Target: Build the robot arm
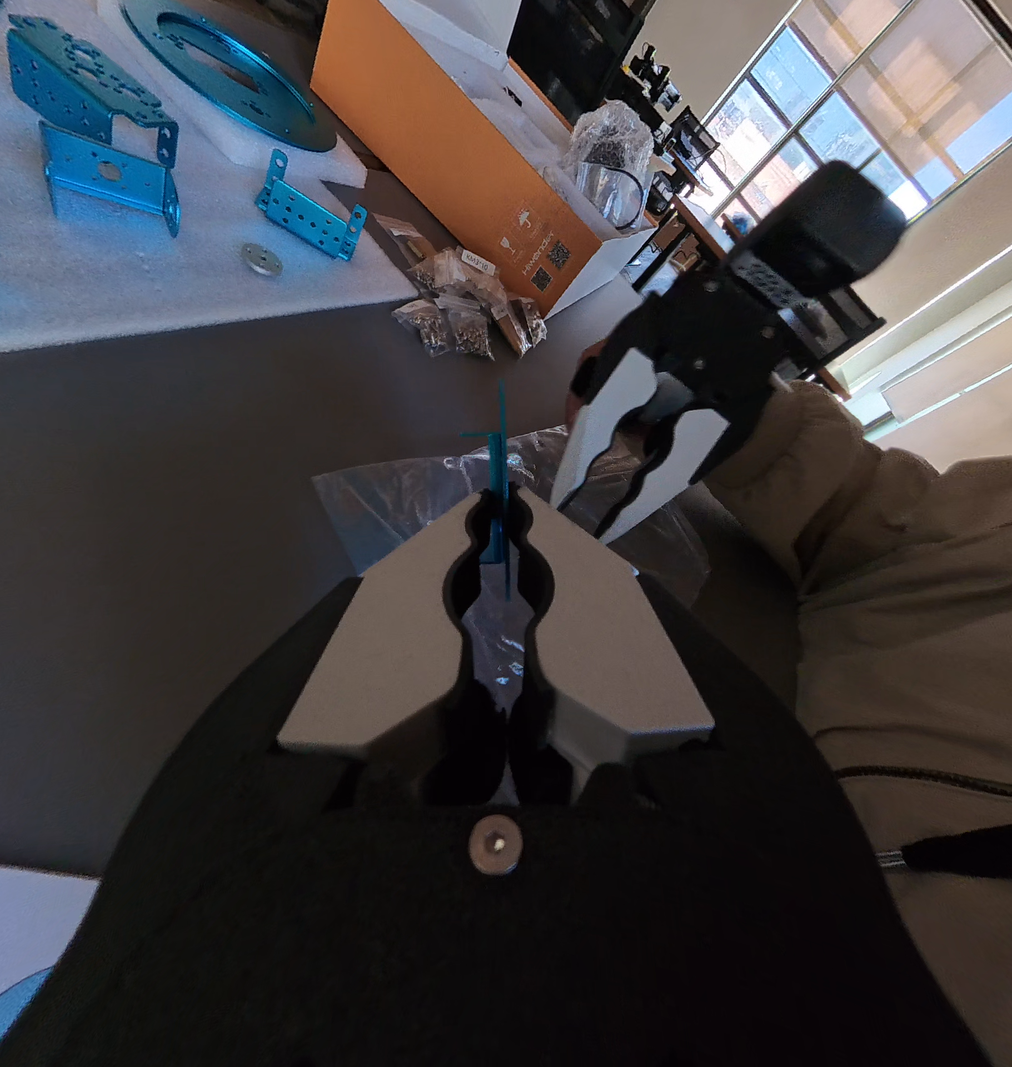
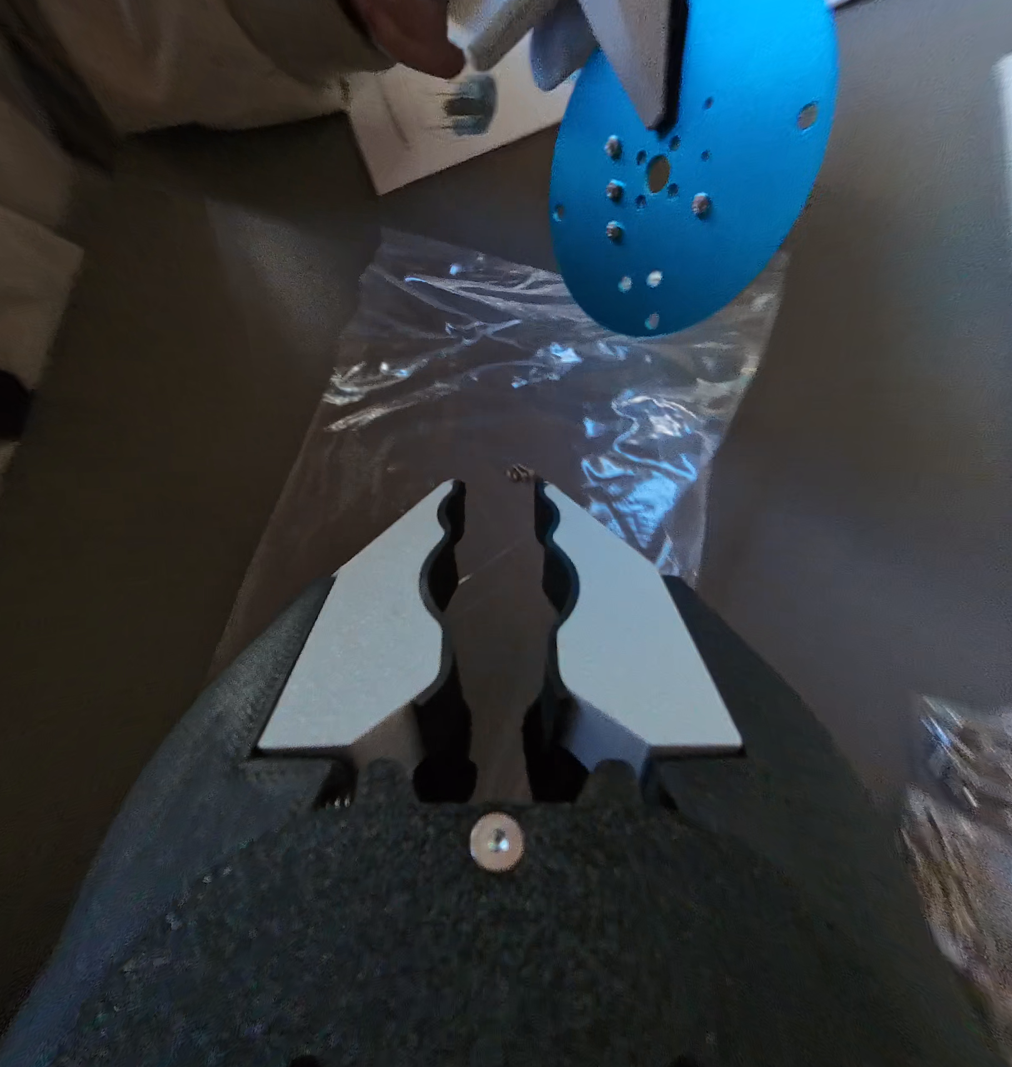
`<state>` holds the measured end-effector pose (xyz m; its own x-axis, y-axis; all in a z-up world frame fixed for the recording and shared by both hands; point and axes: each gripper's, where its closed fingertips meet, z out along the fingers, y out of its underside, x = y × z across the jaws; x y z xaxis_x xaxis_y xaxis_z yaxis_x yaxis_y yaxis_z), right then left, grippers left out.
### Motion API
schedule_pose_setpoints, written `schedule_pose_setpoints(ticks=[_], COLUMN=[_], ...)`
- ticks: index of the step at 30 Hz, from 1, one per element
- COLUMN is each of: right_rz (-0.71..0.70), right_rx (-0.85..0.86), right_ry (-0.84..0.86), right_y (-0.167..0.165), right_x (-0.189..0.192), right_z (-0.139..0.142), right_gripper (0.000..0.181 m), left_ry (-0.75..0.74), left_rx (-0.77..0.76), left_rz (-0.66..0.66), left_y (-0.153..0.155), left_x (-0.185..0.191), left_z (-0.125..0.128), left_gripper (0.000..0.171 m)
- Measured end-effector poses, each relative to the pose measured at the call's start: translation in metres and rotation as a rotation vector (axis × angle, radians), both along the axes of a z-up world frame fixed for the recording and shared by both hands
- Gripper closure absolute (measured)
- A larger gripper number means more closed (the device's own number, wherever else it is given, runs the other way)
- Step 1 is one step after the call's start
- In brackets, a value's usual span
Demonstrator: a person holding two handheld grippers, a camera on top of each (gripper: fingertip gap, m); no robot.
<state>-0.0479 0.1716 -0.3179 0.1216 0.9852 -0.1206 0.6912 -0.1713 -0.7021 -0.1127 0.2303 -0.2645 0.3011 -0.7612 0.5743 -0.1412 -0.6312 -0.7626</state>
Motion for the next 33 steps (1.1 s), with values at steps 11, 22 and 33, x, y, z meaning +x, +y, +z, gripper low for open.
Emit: schedule_pose_setpoints(ticks=[11,22,33], right_rz=[0.208,0.206,0.172], right_rx=[0.028,0.070,0.210], right_ry=[0.035,-0.002,-0.029], right_y=[0.004,0.003,0.008], right_x=[-0.015,-0.014,-0.011], right_z=[-0.022,-0.029,-0.021], right_gripper=[0.175,0.179,0.179], left_ry=[0.023,0.034,0.022], left_rx=[0.016,0.002,-0.039], left_rz=[-0.026,-0.022,-0.011], left_y=[-0.004,-0.002,-0.001], left_x=[0.002,0.003,0.003], left_z=[-0.002,-0.007,-0.010], left_gripper=[0.168,0.168,0.168])
